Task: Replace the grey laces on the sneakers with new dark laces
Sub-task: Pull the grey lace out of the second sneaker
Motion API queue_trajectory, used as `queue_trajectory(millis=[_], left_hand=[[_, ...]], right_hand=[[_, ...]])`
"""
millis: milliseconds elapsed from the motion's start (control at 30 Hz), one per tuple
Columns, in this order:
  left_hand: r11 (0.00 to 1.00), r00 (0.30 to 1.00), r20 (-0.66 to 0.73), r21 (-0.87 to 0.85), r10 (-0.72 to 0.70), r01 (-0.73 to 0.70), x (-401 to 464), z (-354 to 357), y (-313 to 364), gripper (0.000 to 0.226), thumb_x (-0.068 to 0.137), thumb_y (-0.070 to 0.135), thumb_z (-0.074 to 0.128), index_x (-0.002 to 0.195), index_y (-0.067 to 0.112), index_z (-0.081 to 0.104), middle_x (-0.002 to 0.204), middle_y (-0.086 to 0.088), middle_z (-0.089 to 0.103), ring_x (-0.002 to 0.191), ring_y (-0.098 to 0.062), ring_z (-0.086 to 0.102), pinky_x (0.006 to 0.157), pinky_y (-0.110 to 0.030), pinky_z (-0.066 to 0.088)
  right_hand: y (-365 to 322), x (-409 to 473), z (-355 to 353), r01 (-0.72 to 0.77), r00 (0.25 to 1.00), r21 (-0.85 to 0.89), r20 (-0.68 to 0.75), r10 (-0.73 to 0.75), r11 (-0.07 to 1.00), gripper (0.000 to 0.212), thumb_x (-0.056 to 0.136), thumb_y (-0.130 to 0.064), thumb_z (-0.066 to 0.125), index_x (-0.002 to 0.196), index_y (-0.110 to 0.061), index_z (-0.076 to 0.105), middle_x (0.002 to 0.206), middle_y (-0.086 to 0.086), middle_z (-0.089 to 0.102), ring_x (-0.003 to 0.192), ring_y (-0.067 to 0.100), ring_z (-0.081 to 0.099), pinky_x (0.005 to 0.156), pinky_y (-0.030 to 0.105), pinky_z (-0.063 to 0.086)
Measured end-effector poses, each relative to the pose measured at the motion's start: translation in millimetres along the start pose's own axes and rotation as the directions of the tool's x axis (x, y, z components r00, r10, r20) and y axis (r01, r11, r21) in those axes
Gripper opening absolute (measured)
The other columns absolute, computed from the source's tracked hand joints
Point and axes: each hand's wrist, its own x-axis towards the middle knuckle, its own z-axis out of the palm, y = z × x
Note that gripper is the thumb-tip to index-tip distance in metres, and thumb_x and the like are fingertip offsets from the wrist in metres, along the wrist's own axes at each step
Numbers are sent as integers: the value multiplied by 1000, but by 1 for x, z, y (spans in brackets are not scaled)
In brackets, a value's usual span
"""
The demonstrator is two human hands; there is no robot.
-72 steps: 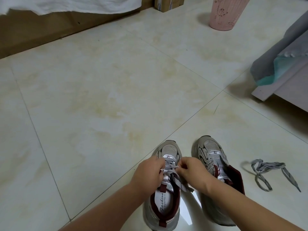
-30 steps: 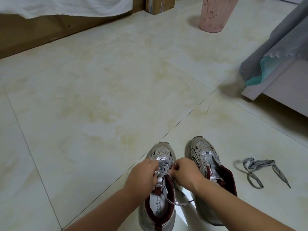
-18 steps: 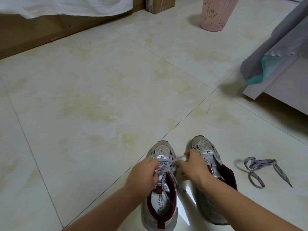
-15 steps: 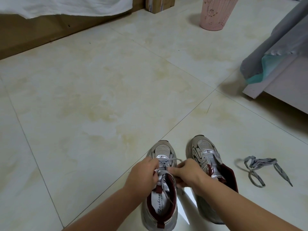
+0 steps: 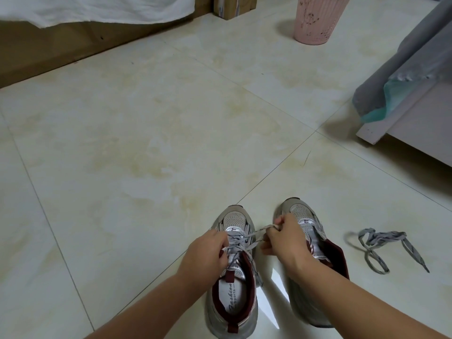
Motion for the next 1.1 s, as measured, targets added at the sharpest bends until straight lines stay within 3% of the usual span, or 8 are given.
queue_trajectory(millis=[167,433,533,633,700,833,900,1100], left_hand=[[995,998,-19,-76,-67,65,0,2,2,16,83,20,54,99,17,55,95,5,55,91,-14,52,78,-25,41],[991,996,-31,-102,-88,85,-1,1,-4,9,84,16,53,90,21,51,87,8,50,82,-12,48,73,-22,38],[988,993,-24,-108,-112,109,-3,-1,-7,14,82,15,53,85,24,44,85,8,49,81,-12,48,71,-22,37],[984,993,-9,-131,-119,117,-4,-1,-8,14,81,16,55,83,25,44,80,10,47,80,-12,49,71,-23,39],[978,993,-18,-173,-117,112,-4,-2,-8,9,86,20,54,81,24,49,77,10,50,74,-9,49,68,-22,38],[914,971,-6,-339,-239,223,1,-3,-11,18,89,18,55,72,25,59,68,9,60,59,0,48,60,-16,37],[857,954,16,-433,-301,278,2,-2,-13,26,83,12,61,66,31,57,64,12,58,58,1,50,60,-16,42],[814,951,56,-504,-303,289,2,1,-11,22,77,13,69,68,28,56,66,6,55,58,-4,48,67,-21,45]], right_hand=[[10,-9,18,-164,960,2,233,159,986,16,80,3,68,70,-7,60,60,7,59,49,15,53,49,26,45],[3,9,4,95,993,-258,-48,-111,961,24,88,6,48,71,-11,43,75,12,60,65,24,61,67,42,48],[-15,1,-10,274,947,-700,77,-312,660,23,81,7,40,89,-12,48,92,11,62,87,30,57,71,36,42],[-23,-14,-11,455,886,-880,434,-161,135,37,85,3,41,116,-12,54,114,12,60,109,29,53,85,35,44],[-20,-22,-6,559,829,-829,559,-19,25,37,89,-8,45,124,-16,55,121,12,55,118,29,46,93,36,42],[-9,-17,4,357,860,-683,506,60,637,27,85,-19,49,102,-7,67,98,16,69,93,28,65,86,35,53],[-3,-6,11,195,940,-558,341,8,807,25,90,-15,47,88,-3,69,85,16,71,76,25,63,80,37,53],[2,4,31,203,974,-632,205,-90,748,27,83,-22,65,59,-21,54,67,0,61,71,18,58,72,27,50]])
